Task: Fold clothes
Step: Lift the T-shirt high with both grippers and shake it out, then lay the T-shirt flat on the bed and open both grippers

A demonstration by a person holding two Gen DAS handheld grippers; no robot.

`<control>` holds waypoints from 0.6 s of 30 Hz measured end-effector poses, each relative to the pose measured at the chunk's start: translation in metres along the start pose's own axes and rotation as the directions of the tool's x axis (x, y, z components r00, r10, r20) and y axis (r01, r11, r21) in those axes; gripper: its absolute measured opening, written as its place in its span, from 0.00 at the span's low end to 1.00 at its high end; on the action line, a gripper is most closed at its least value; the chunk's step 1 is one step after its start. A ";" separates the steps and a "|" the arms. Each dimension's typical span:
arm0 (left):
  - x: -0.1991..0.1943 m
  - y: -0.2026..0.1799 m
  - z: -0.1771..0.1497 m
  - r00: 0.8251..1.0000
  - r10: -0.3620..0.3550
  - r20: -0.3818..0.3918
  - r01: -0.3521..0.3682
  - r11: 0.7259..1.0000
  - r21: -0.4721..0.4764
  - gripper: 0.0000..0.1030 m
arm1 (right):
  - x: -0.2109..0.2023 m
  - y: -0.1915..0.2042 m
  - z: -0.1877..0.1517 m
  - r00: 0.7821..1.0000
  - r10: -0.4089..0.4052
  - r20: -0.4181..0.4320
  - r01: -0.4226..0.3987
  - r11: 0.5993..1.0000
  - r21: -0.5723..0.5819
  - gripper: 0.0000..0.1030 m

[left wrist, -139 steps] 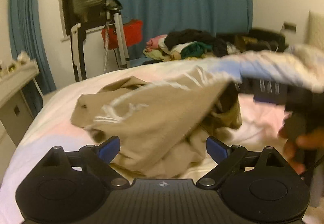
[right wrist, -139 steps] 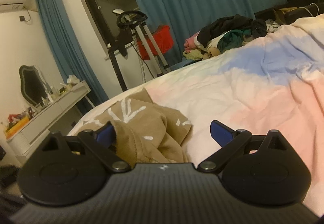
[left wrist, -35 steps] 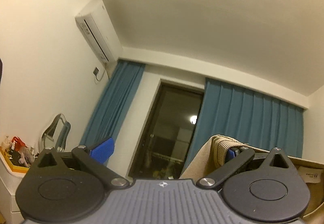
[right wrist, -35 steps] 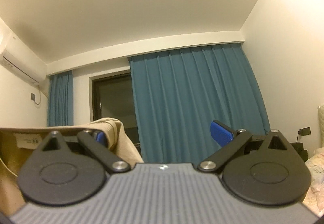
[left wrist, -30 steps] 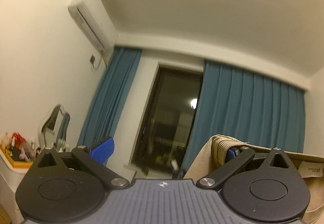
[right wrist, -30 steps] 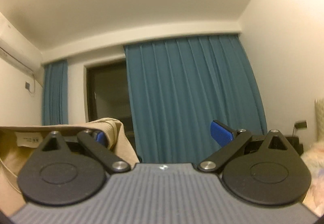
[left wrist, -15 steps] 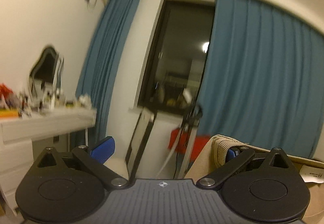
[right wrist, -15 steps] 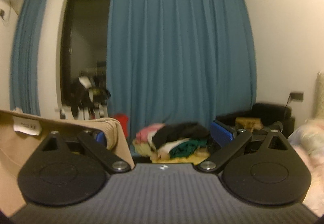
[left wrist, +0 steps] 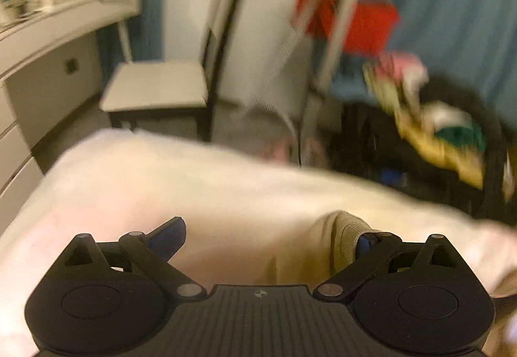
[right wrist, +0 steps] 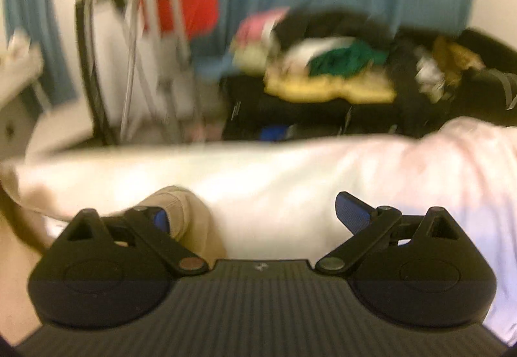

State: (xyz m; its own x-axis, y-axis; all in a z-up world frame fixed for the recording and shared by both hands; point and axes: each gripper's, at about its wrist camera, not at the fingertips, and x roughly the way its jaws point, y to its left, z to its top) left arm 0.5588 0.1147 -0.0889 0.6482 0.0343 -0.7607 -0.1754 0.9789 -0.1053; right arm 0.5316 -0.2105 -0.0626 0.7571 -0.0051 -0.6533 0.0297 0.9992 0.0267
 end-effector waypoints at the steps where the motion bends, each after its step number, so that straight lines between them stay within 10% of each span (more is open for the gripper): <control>1: 0.007 -0.002 -0.001 0.999 -0.013 -0.044 0.015 0.999 0.047 0.98 | 0.009 0.003 -0.002 0.999 0.015 -0.051 -0.016 1.000 -0.023 0.96; 8: -0.017 -0.005 -0.008 0.993 -0.039 -0.112 0.065 0.969 0.240 1.00 | -0.011 0.015 -0.008 0.971 0.186 -0.151 -0.187 0.982 0.004 0.96; 18: -0.190 0.005 -0.075 0.975 -0.091 0.204 0.050 0.979 0.198 1.00 | -0.172 0.013 -0.045 0.957 0.260 0.126 -0.267 0.963 0.042 0.96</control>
State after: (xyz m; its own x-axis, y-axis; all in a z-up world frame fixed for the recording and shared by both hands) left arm 0.3792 0.0978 0.0073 0.7989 -0.0142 -0.6013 0.0070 0.9999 -0.0144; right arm 0.3728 -0.1951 0.0161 0.8146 0.2497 -0.5235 -0.1460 0.9618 0.2316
